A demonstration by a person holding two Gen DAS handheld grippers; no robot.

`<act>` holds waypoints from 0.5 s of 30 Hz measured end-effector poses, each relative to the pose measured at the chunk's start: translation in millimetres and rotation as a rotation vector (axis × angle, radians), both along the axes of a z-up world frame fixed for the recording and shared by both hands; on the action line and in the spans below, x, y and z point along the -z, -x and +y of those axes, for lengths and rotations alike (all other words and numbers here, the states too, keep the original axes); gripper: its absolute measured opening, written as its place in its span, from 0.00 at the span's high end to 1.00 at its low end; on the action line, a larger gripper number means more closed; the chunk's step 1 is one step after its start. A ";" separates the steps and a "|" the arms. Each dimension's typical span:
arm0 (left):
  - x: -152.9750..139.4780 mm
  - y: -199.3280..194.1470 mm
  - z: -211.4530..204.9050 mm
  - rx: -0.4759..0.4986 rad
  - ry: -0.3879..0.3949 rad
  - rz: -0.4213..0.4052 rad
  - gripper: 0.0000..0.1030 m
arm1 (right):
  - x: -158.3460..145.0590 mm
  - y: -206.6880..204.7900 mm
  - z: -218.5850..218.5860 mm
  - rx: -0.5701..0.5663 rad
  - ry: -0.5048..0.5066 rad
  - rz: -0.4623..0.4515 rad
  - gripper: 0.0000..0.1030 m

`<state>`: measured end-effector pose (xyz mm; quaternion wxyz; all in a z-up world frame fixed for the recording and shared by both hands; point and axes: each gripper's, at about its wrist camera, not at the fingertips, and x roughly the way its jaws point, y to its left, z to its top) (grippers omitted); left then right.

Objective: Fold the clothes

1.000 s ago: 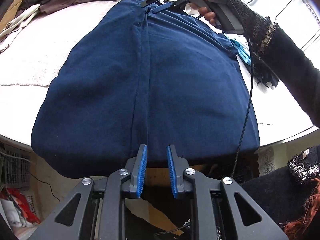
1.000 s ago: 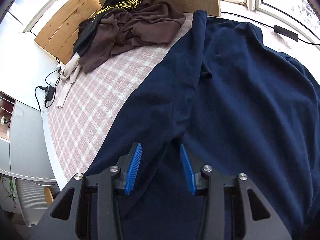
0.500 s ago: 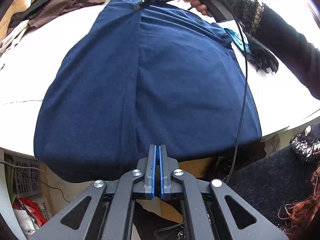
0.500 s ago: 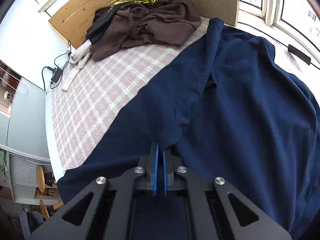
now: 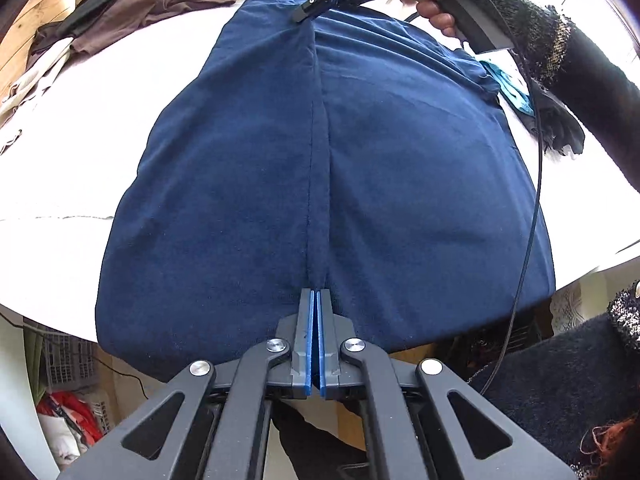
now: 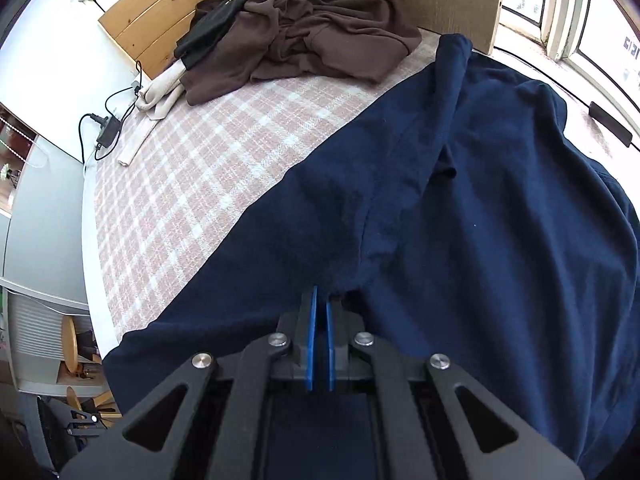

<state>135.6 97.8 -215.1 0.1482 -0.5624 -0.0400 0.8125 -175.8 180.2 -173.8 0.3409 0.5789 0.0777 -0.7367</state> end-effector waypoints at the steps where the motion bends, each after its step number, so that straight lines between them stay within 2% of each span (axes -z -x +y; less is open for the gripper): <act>1: -1.9 0.0 -1.0 0.014 -0.007 0.004 1.00 | 0.6 -0.7 -1.2 -0.004 -0.005 0.002 0.96; 6: -34.3 -13.7 -9.7 0.054 -0.097 0.049 1.00 | 5.7 -5.5 -7.0 -0.027 -0.042 0.013 0.96; 7: -31.4 -14.5 -8.4 0.059 -0.143 0.041 0.99 | 6.7 -6.4 -8.1 -0.031 -0.050 0.016 0.96; 10: -0.8 -10.1 -1.2 0.060 -0.107 -0.087 1.00 | 9.8 -9.3 -11.6 -0.045 -0.072 0.023 0.96; 12: -0.3 -20.6 -10.5 0.046 -0.132 -0.098 0.99 | 13.1 -8.6 -10.5 -0.044 -0.082 0.018 0.96; 13: -5.1 -29.0 -21.1 0.030 -0.142 -0.081 0.96 | 14.1 -7.9 -9.4 -0.040 -0.084 0.014 0.96; 15: -12.6 -44.2 -49.9 -0.021 -0.120 -0.049 0.79 | 15.0 -7.3 -7.5 -0.035 -0.088 0.006 0.96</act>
